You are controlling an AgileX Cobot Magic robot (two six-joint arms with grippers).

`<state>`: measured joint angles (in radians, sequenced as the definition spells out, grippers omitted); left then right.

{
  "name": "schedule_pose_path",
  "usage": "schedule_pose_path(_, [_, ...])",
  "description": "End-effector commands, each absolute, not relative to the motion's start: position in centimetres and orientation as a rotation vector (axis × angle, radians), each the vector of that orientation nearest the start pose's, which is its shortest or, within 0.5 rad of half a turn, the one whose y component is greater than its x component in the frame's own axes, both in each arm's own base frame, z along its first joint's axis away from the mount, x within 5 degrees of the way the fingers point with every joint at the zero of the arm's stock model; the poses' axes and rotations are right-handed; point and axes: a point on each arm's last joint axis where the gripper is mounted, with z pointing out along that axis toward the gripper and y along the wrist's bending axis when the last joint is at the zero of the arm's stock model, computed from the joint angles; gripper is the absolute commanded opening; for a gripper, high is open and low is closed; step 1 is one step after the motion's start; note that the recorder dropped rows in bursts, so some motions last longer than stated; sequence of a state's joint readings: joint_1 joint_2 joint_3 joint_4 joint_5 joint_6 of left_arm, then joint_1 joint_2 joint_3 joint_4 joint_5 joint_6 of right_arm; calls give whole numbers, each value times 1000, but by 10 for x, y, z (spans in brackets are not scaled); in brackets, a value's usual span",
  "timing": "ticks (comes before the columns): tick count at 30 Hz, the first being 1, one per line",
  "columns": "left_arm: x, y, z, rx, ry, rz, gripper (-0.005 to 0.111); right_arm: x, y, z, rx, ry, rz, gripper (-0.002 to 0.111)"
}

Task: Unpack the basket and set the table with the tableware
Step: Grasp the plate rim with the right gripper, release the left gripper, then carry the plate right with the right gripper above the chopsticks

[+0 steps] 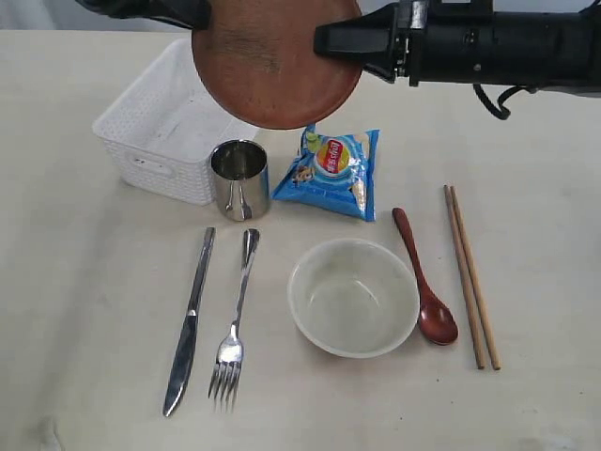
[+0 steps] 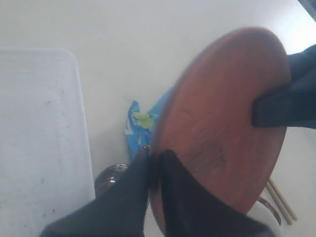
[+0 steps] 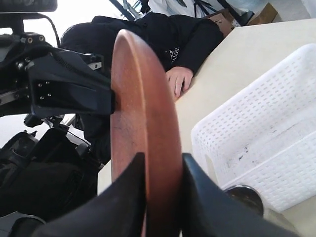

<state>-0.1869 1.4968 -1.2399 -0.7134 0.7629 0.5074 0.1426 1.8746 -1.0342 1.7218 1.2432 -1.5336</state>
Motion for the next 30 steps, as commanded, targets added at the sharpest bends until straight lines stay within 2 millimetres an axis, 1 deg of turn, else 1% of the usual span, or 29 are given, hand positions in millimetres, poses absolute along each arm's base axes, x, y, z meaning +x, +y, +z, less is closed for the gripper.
schedule_pose_path(1, [311, -101, 333, 349, 2308, -695, 28, 340, 119, 214, -460, 1927, 1533, 0])
schedule_pose_path(3, [312, -101, 333, 343, 2301, -690, 45, 344, 108, 214, -412, 1936, 1524, 0])
schedule_pose_path(5, [313, -100, 333, 340, 2297, -687, 63, 348, 92, 214, -344, 1949, 1513, 0])
schedule_pose_path(7, [313, -100, 333, 340, 2295, -679, 75, 351, 77, 212, -281, 1980, 1500, 0])
schedule_pose_path(9, [313, -100, 333, 339, 2293, -678, 81, 357, 56, 204, -183, 2068, 1385, 0])
schedule_pose_path(12, [313, -100, 333, 342, 2294, -674, 81, 360, 31, 186, -22, 2273, 1190, 0])
schedule_pose_path(13, [313, -100, 333, 342, 2293, -671, 81, 360, 27, 182, 29, 2327, 1149, 0])
schedule_pose_path(15, [314, -99, 333, 341, 2289, -662, 81, 359, 21, 174, 73, 2405, 1056, 0])
schedule_pose_path(19, [314, -99, 333, 344, 2287, -649, 81, 357, 20, 170, 93, 2424, 1035, 0])
schedule_pose_path(20, [314, -98, 333, 352, 2286, -644, 81, 357, 19, 169, 84, 2435, 1007, 0])
schedule_pose_path(23, [314, -98, 333, 354, 2285, -643, 81, 354, 14, 159, 163, 2482, 919, 0])
schedule_pose_path(25, [314, -98, 333, 353, 2283, -641, 81, 351, 11, 153, 182, 2503, 873, 0])
schedule_pose_path(30, [315, -98, 333, 350, 2280, -639, 81, 343, 11, 144, 217, 2533, 852, 0])
